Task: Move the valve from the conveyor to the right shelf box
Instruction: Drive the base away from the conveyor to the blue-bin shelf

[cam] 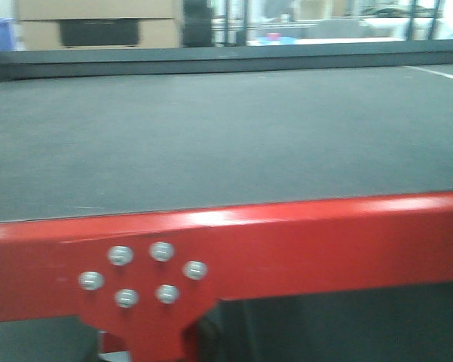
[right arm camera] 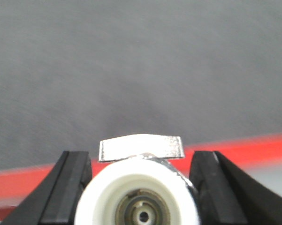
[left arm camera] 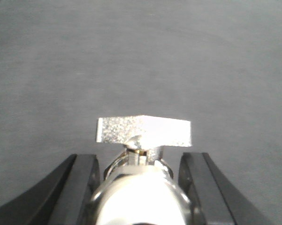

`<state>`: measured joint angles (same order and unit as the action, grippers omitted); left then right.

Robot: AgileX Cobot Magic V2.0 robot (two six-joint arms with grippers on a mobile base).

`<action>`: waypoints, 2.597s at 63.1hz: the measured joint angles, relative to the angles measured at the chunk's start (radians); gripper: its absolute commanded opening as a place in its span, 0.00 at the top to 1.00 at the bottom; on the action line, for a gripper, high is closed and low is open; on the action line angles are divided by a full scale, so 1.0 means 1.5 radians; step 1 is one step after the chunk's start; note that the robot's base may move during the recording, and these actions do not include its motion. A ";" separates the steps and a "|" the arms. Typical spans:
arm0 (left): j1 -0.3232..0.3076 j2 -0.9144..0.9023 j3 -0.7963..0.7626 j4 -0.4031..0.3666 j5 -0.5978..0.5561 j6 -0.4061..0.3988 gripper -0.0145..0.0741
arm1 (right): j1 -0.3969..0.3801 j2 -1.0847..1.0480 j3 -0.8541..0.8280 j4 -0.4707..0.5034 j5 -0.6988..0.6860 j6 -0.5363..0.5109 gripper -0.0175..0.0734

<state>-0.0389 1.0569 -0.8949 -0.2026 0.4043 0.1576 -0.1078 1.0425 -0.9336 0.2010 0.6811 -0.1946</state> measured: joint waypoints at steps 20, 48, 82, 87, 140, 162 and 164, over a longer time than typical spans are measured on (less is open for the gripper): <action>0.000 0.000 0.000 0.000 -0.004 0.000 0.96 | 0.000 0.000 0.000 0.000 0.000 0.000 0.99; 0.000 0.000 0.000 0.000 -0.004 0.000 0.96 | 0.000 0.000 0.000 0.000 0.000 0.000 0.99; 0.000 0.000 0.000 0.000 -0.006 0.000 0.96 | 0.000 0.000 0.000 0.000 0.000 0.000 0.99; 0.000 0.000 0.000 0.000 -0.005 0.000 0.96 | 0.000 0.000 0.000 0.000 0.000 0.000 0.99; 0.000 0.000 0.000 -0.001 -0.006 0.000 0.96 | 0.000 0.000 0.000 0.000 0.000 0.000 0.99; 0.000 0.000 0.000 -0.001 -0.006 0.000 0.96 | 0.000 0.000 0.000 0.000 0.000 0.000 0.99; 0.000 0.000 0.000 -0.001 -0.006 0.000 0.96 | 0.000 0.000 0.000 0.000 0.000 0.000 0.99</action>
<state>-0.0389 1.0569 -0.8949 -0.2045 0.3952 0.1576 -0.1078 1.0425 -0.9336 0.2010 0.6807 -0.1946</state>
